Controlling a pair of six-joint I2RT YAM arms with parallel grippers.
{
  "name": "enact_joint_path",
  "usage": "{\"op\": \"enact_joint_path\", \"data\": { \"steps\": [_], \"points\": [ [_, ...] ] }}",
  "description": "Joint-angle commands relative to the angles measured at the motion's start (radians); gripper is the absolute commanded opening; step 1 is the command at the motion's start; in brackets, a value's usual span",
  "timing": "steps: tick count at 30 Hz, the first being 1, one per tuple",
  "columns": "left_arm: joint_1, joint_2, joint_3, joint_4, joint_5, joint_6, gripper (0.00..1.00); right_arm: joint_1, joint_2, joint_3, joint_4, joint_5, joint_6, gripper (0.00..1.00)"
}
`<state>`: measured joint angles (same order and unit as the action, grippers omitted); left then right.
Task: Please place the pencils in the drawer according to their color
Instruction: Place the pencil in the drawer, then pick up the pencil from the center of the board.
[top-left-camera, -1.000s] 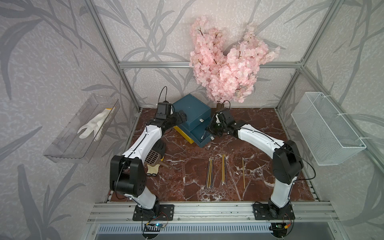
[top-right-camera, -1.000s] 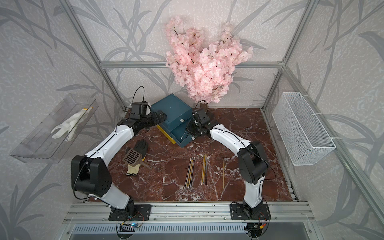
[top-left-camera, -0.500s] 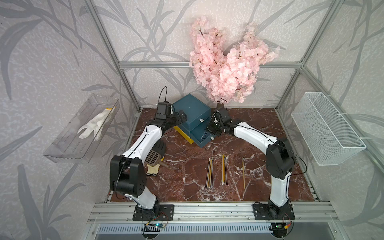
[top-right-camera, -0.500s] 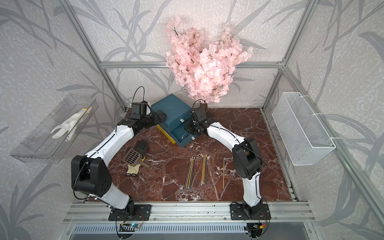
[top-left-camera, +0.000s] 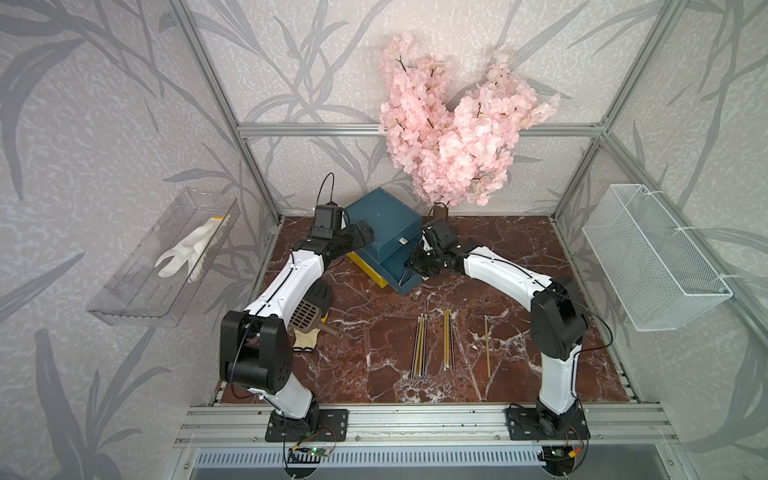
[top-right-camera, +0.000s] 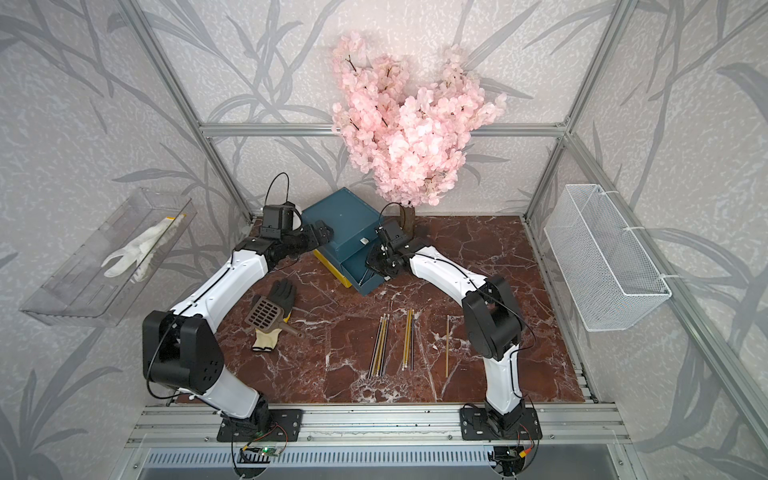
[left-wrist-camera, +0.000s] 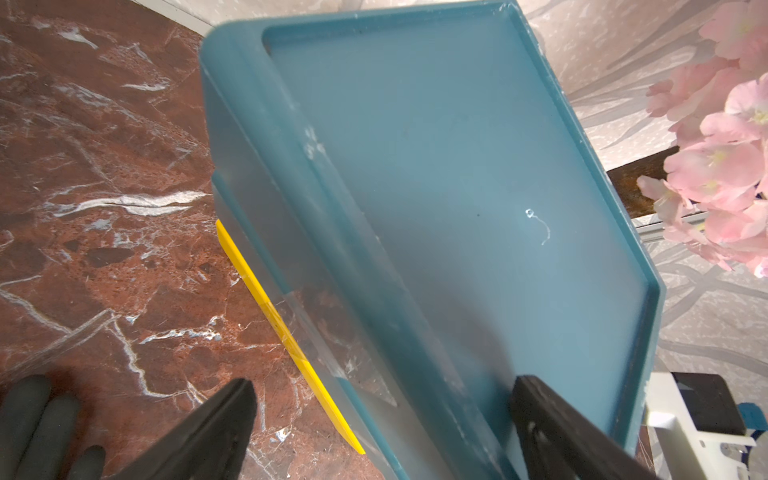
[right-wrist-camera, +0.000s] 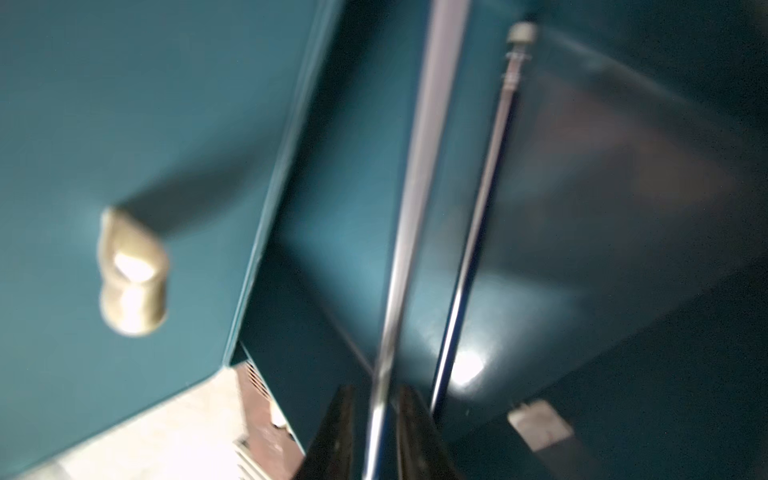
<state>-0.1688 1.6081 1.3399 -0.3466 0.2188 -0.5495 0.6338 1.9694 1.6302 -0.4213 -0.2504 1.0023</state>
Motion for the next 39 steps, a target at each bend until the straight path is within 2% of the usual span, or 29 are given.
{"op": "enact_joint_path", "data": {
  "steps": [1, 11, 15, 26, 34, 39],
  "points": [
    [-0.005, 0.055, -0.041, -0.154, -0.012, 0.037, 1.0, 0.001, 0.002, 0.031, -0.061, 0.012, -0.028, 0.36],
    [-0.004, 0.061, -0.041, -0.151, -0.007, 0.046, 1.0, 0.001, -0.131, 0.018, -0.117, 0.026, -0.051, 0.39],
    [-0.005, 0.074, -0.04, -0.15, 0.002, 0.045, 1.0, 0.001, -0.234, -0.076, -0.151, 0.056, -0.056, 0.4],
    [-0.005, 0.06, -0.077, -0.142, -0.019, 0.042, 1.0, 0.016, -0.501, -0.467, -0.266, 0.168, -0.081, 0.4],
    [-0.005, 0.054, -0.097, -0.139, -0.02, 0.044, 1.0, 0.092, -0.523, -0.606, -0.364, 0.273, -0.148, 0.39],
    [-0.007, 0.058, -0.098, -0.134, -0.011, 0.036, 1.0, 0.118, -0.499, -0.647, -0.351, 0.283, -0.148, 0.39]
  ]
}}
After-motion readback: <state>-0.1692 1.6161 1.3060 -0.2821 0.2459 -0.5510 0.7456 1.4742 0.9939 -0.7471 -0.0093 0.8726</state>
